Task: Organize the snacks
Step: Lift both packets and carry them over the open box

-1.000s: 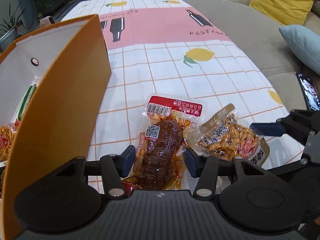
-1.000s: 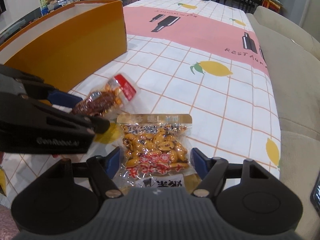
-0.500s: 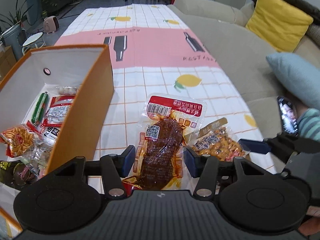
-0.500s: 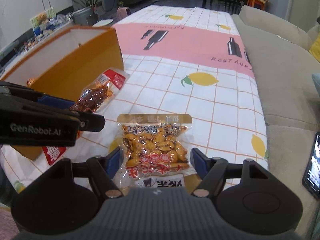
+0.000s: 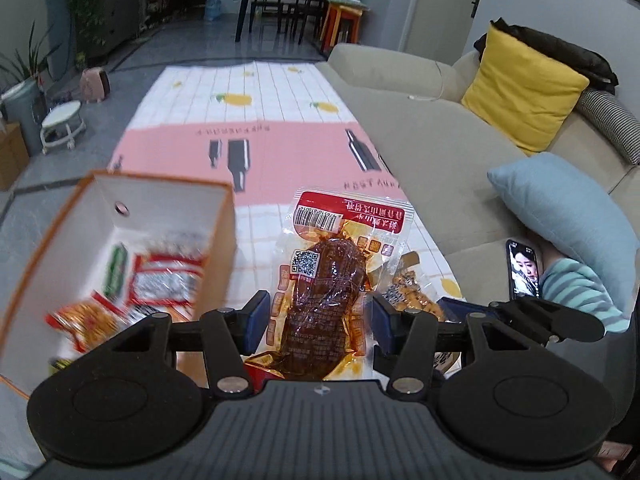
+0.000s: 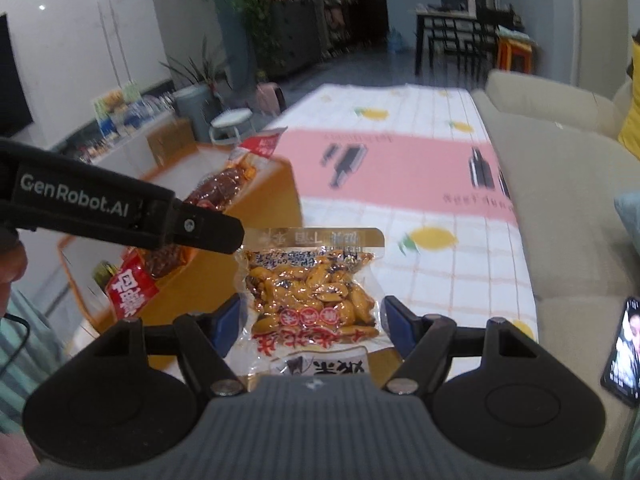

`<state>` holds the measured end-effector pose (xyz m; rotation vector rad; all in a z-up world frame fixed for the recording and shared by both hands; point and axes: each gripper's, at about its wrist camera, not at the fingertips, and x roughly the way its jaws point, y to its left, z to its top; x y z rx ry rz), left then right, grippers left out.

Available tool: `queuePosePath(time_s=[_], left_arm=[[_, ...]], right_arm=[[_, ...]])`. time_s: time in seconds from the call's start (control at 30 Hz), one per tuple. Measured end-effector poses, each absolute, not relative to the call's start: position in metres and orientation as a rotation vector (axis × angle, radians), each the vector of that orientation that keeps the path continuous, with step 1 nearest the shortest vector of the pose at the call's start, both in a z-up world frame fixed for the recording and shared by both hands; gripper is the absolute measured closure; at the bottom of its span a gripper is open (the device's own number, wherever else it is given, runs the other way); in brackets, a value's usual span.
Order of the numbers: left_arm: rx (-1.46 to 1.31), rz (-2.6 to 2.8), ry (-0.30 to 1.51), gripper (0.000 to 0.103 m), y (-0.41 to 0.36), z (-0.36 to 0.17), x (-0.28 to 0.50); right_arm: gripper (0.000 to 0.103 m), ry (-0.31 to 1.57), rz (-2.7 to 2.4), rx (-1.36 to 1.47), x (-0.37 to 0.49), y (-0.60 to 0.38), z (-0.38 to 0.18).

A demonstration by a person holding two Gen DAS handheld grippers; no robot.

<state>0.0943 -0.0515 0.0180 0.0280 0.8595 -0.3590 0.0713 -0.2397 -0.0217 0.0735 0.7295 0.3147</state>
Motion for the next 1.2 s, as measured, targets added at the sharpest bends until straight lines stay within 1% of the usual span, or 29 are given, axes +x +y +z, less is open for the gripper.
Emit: queuePosePath(time_s=[0.17, 0.3, 0.53, 0.67, 0.8, 1.2], left_arm=[[0.028, -0.354, 0.847, 0.043, -0.026, 0.05, 0.105], [0.094, -0.3, 0.824, 0.043, -0.01, 0.067, 0.114], [0.174, -0.233, 0.828, 0.043, 0.018, 0.076, 0.13], [0.182, -0.186, 0.865, 0.043, 0.04, 0.066, 0.142], [0.171, -0.144, 0.941, 0.043, 0.061, 0.047, 0.157], [0.128, -0.096, 1.17, 0.043, 0.098, -0.029, 0.189]], right_arm=[[0.032, 0.666, 0.366, 0.102, 0.078, -0.225, 0.01], [0.032, 0.622, 0.421, 0.064, 0.09, -0.202, 0.033], [0.032, 0.578, 0.52, -0.066, 0.117, -0.149, 0.057], [0.032, 0.589, 0.561, -0.149, 0.139, -0.119, 0.055], [0.032, 0.614, 0.564, -0.27, 0.162, -0.093, 0.042], [0.032, 0.709, 0.63, -0.543, 0.223, -0.041, -0.018]])
